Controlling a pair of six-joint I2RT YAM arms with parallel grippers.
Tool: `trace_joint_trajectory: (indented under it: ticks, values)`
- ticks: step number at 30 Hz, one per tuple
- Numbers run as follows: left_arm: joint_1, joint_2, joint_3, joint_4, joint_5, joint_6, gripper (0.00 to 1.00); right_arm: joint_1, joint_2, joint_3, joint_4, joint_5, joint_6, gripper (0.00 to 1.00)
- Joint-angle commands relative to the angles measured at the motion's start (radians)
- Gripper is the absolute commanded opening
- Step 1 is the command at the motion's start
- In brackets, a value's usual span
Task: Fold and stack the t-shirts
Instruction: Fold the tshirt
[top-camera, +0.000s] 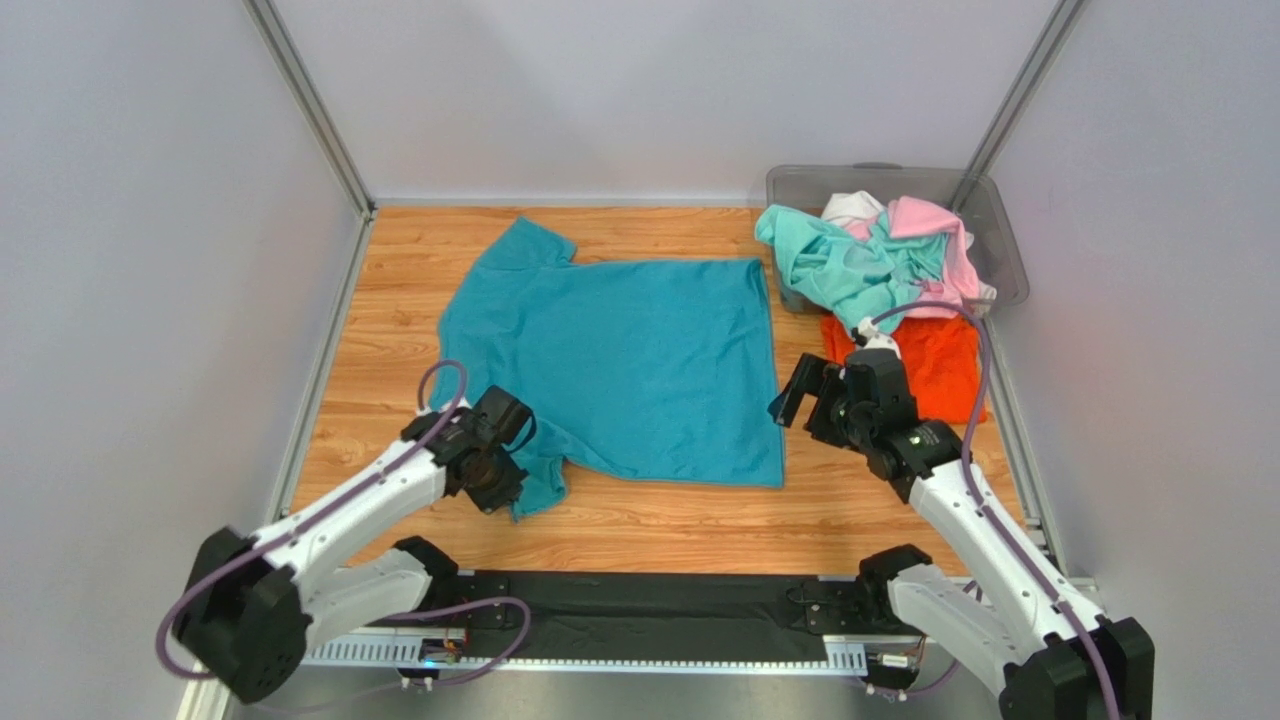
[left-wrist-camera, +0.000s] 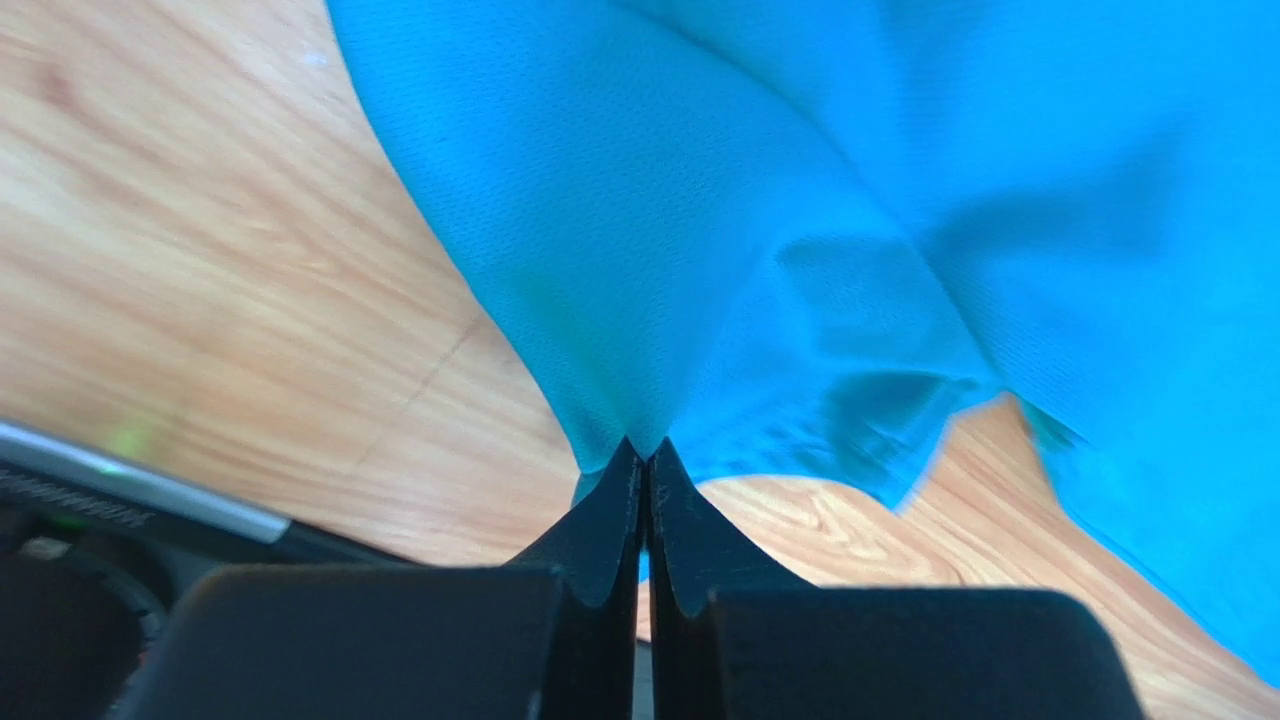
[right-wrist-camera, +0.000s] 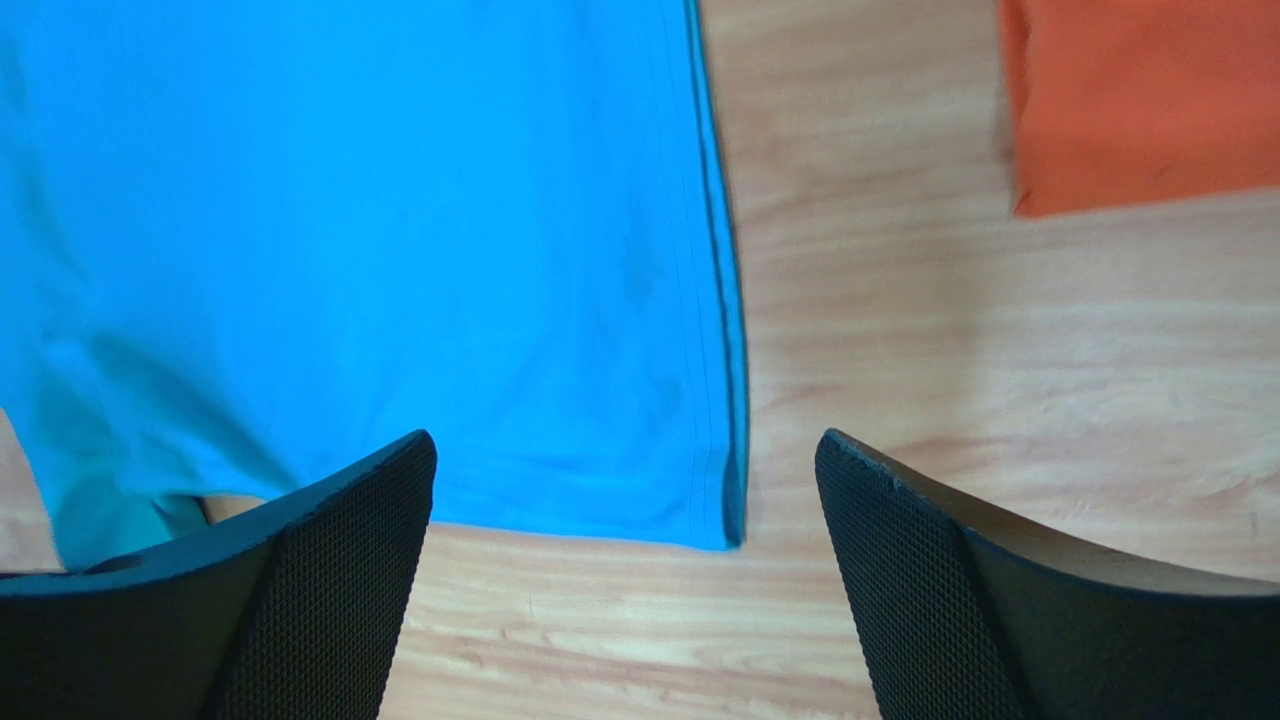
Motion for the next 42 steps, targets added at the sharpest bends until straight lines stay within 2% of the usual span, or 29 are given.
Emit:
trace_joint_trajectory:
  ticks: [1, 4, 9, 15, 17, 25, 28, 31, 32, 34, 36, 42]
  values:
    - [-0.004, -0.164, 0.034, -0.192, -0.118, 0.006, 0.00, 0.038, -0.031, -0.031, -0.092, -0.046, 0.012, 0.97]
    - [-0.004, -0.278, 0.031, -0.263, -0.165, 0.003, 0.00, 0.079, -0.057, -0.054, -0.123, -0.042, 0.032, 0.96]
    - [-0.004, -0.396, -0.030, -0.263, -0.135, 0.003, 0.00, 0.159, -0.057, -0.119, -0.143, -0.017, 0.100, 0.94]
    - [-0.004, -0.421, -0.046, -0.271, -0.154, 0.020, 0.00, 0.268, 0.038, -0.140, -0.120, 0.108, 0.156, 0.86]
    - [-0.004, -0.421, -0.047, -0.264, -0.154, 0.028, 0.00, 0.268, 0.080, -0.142, -0.101, 0.142, 0.148, 0.80]
    - [-0.004, -0.461, -0.060, -0.260, -0.165, 0.040, 0.00, 0.268, 0.226, -0.140, 0.008, 0.165, 0.141, 0.66]
    - [-0.004, -0.499, -0.067, -0.258, -0.165, 0.042, 0.01, 0.269, 0.248, -0.148, 0.032, 0.147, 0.145, 0.54]
    - [-0.004, -0.534, -0.075, -0.258, -0.162, 0.043, 0.01, 0.276, 0.231, -0.162, 0.034, 0.125, 0.151, 0.33]
    - [-0.004, -0.542, -0.075, -0.260, -0.155, 0.042, 0.01, 0.277, 0.222, -0.175, 0.035, 0.121, 0.153, 0.23]
    - [-0.003, -0.562, -0.078, -0.263, -0.148, 0.042, 0.01, 0.280, 0.185, -0.189, 0.035, 0.113, 0.156, 0.15]
    - [-0.004, -0.585, -0.075, -0.274, -0.132, 0.039, 0.00, 0.279, 0.158, -0.199, 0.016, 0.101, 0.160, 0.00]
    - [-0.004, -0.697, -0.054, -0.312, -0.082, 0.043, 0.00, 0.317, -0.019, -0.165, -0.190, 0.102, 0.191, 0.00]
